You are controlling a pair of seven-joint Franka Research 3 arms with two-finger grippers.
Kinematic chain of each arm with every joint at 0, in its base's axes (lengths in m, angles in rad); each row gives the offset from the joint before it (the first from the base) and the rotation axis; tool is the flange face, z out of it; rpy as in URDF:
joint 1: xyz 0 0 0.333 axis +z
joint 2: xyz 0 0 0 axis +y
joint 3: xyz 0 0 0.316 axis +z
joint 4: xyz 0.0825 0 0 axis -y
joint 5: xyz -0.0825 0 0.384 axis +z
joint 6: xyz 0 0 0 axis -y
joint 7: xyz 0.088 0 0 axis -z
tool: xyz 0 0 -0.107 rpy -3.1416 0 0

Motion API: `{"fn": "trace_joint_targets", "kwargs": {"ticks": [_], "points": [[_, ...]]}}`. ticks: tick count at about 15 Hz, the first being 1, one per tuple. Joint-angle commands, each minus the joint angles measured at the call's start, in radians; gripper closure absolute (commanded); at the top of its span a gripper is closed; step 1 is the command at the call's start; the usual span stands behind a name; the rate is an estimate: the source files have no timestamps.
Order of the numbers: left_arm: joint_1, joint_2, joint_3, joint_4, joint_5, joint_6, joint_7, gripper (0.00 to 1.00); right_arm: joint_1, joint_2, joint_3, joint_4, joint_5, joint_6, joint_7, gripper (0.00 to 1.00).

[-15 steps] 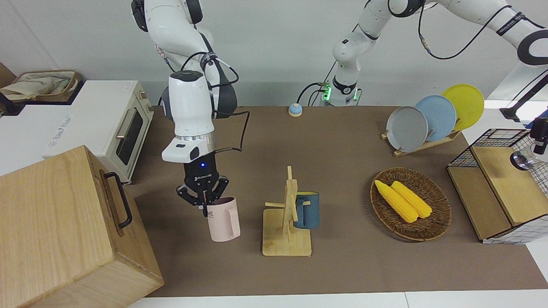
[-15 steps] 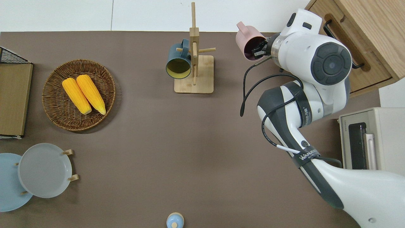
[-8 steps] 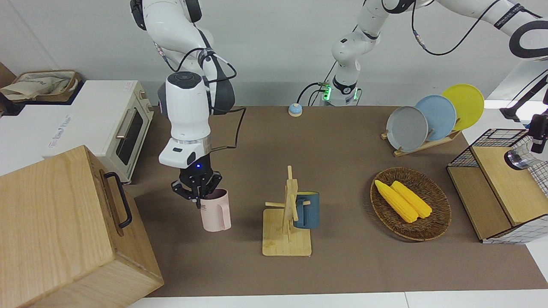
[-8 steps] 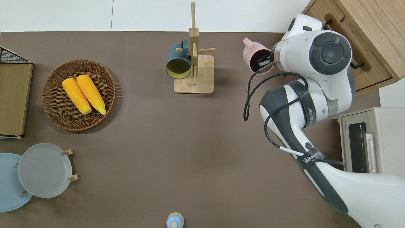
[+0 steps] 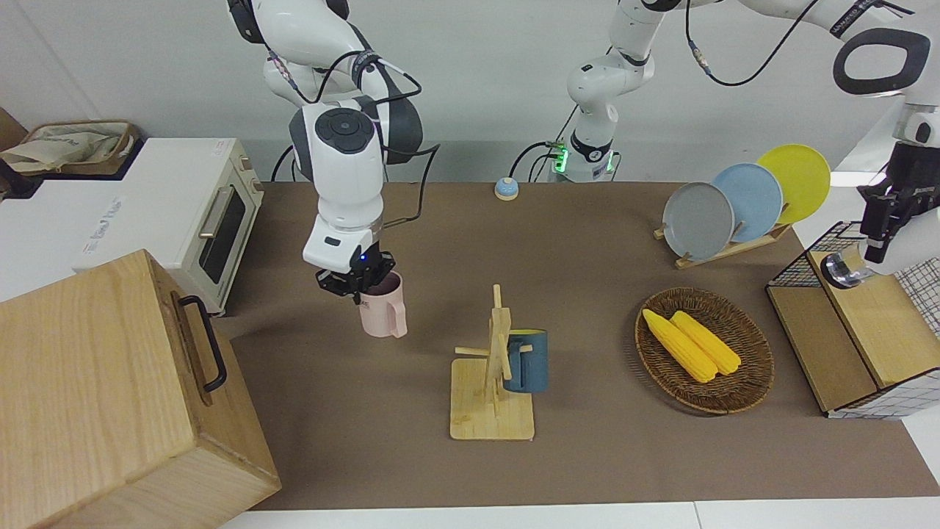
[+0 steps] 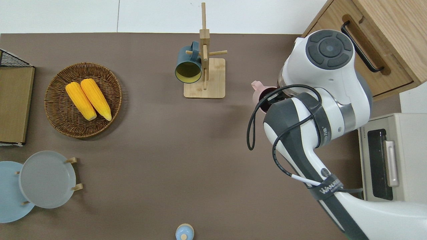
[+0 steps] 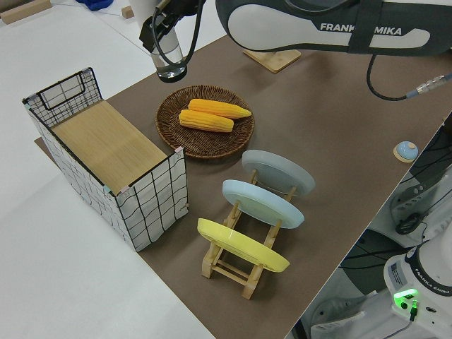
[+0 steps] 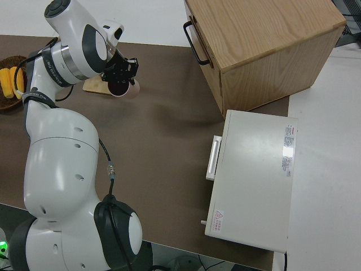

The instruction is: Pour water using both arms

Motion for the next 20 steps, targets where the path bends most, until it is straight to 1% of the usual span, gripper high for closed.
{"fn": "trace_joint_targets", "kwargs": {"ticks": [1, 4, 6, 7, 10, 12, 16, 20], "points": [[-0.069, -0.138, 0.011, -0.15, 0.062, 0.018, -0.123, 0.86, 0.022, -0.019, 0.007, -0.036, 0.124, -0.025, 0.133, 1.0], [-0.123, -0.195, 0.011, -0.228, 0.096, 0.018, -0.195, 0.86, 0.087, -0.001, 0.007, -0.036, 0.197, -0.022, 0.323, 1.0], [-0.151, -0.229, 0.011, -0.276, 0.096, 0.018, -0.23, 0.86, 0.13, 0.004, 0.007, -0.036, 0.249, -0.01, 0.423, 1.0], [-0.164, -0.249, 0.011, -0.302, 0.096, 0.018, -0.241, 0.86, 0.154, 0.016, 0.007, -0.036, 0.266, -0.001, 0.464, 1.0], [-0.194, -0.311, 0.005, -0.383, 0.096, 0.018, -0.259, 0.86, 0.228, 0.051, 0.007, -0.034, 0.288, 0.054, 0.585, 1.0], [-0.194, -0.35, -0.019, -0.436, 0.096, 0.018, -0.27, 0.86, 0.26, 0.083, 0.007, -0.031, 0.279, 0.084, 0.686, 1.0], [-0.194, -0.419, -0.054, -0.508, 0.093, 0.003, -0.284, 0.86, 0.338, 0.125, 0.007, -0.025, 0.289, 0.134, 0.799, 1.0], [-0.194, -0.433, -0.082, -0.528, 0.093, -0.008, -0.307, 0.86, 0.388, 0.152, 0.007, -0.02, 0.342, 0.215, 0.863, 1.0]]}}
